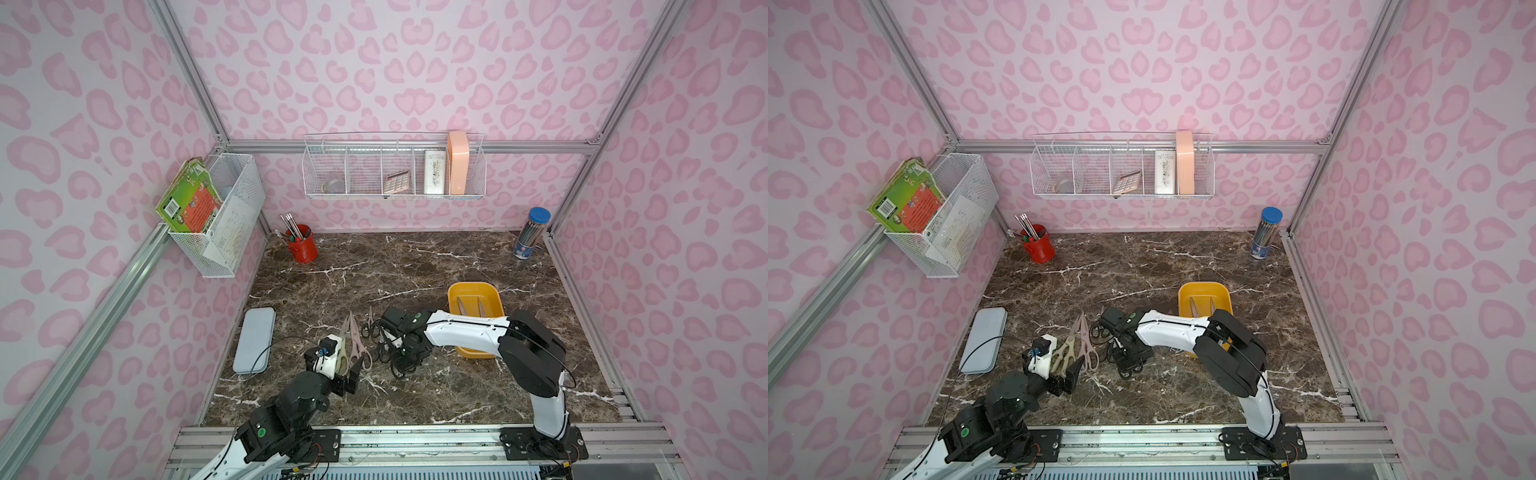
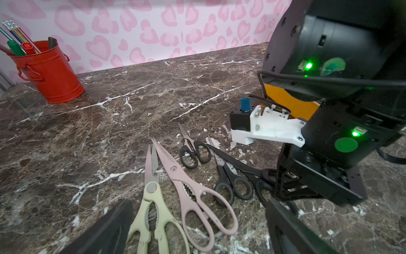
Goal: Put the scissors into the storage box
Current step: Pick up the scissors from the center of the board.
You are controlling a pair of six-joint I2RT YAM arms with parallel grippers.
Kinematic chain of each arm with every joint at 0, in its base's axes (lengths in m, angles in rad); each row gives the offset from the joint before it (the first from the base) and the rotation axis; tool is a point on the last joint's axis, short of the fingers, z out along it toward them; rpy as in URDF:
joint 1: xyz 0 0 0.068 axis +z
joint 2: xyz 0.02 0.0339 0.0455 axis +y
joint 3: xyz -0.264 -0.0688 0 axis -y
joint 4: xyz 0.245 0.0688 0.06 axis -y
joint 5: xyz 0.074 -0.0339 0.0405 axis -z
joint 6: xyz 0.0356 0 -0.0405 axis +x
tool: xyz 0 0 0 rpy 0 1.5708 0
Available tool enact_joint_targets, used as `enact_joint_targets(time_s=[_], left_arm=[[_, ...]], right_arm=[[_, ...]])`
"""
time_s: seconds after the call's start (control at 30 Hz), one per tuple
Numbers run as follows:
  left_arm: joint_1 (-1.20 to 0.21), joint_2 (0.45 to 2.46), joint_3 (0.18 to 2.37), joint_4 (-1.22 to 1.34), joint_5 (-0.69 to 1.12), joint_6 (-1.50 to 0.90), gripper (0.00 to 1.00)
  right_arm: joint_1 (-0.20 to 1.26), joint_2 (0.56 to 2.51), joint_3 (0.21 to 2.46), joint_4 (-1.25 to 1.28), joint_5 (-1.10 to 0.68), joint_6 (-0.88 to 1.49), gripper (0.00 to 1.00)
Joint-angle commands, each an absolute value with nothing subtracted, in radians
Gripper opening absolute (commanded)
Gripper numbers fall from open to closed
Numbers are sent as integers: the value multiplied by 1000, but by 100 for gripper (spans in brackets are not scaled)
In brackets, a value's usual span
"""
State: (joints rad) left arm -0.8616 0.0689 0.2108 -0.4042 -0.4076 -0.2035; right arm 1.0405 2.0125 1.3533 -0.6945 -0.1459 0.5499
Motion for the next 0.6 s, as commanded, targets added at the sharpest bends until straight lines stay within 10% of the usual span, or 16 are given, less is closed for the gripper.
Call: enact_joint_targets(time_s=[0.0, 0.57], left_arm=[[-861, 62, 213, -397, -409, -196, 99], [-862, 114, 221, -383, -445, -213, 99]], right_arm=[[1022, 2039, 1328, -732, 0, 548, 9], [843, 1661, 1268, -646, 130, 511, 0]])
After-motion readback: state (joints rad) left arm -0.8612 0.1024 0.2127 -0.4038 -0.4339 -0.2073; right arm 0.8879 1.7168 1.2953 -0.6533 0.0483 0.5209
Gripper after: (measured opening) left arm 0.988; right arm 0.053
